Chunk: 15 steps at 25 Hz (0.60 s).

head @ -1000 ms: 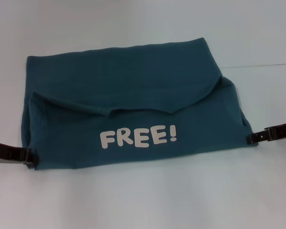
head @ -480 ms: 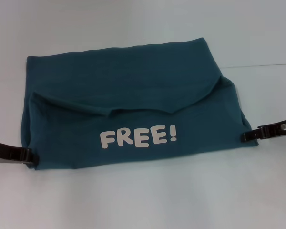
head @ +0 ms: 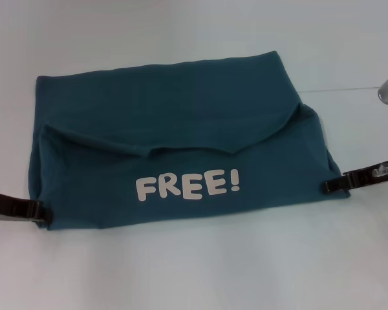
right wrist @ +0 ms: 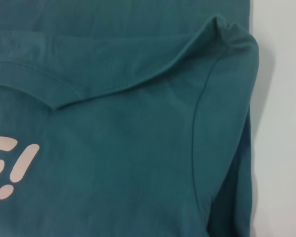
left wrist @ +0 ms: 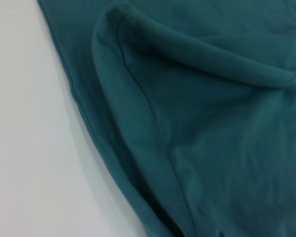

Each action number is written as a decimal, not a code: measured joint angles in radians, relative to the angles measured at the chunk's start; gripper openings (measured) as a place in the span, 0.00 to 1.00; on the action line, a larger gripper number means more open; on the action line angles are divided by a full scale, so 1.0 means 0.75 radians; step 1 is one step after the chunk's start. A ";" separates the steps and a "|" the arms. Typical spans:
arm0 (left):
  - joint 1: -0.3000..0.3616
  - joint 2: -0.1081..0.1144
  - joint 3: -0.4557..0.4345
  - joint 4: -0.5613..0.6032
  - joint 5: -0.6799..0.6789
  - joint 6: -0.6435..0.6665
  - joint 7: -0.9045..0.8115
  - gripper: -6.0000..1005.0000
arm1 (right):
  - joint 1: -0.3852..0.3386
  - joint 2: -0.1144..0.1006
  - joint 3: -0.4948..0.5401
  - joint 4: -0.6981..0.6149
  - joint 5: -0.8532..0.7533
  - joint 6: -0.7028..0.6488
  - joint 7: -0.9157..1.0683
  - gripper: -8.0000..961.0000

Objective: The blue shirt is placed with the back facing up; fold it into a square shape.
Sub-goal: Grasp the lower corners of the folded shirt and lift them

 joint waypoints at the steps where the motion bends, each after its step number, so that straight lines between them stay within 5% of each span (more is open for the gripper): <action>1: 0.000 0.000 0.000 0.001 0.000 0.001 0.000 0.09 | 0.004 0.000 -0.001 0.011 0.000 0.004 0.000 0.84; 12: -0.010 0.004 0.000 0.002 0.000 0.009 0.000 0.09 | 0.044 -0.006 0.001 0.107 -0.018 0.046 -0.003 0.78; 15: -0.010 0.005 0.000 0.000 0.000 0.009 0.000 0.09 | 0.040 -0.006 0.007 0.102 -0.012 0.047 -0.009 0.53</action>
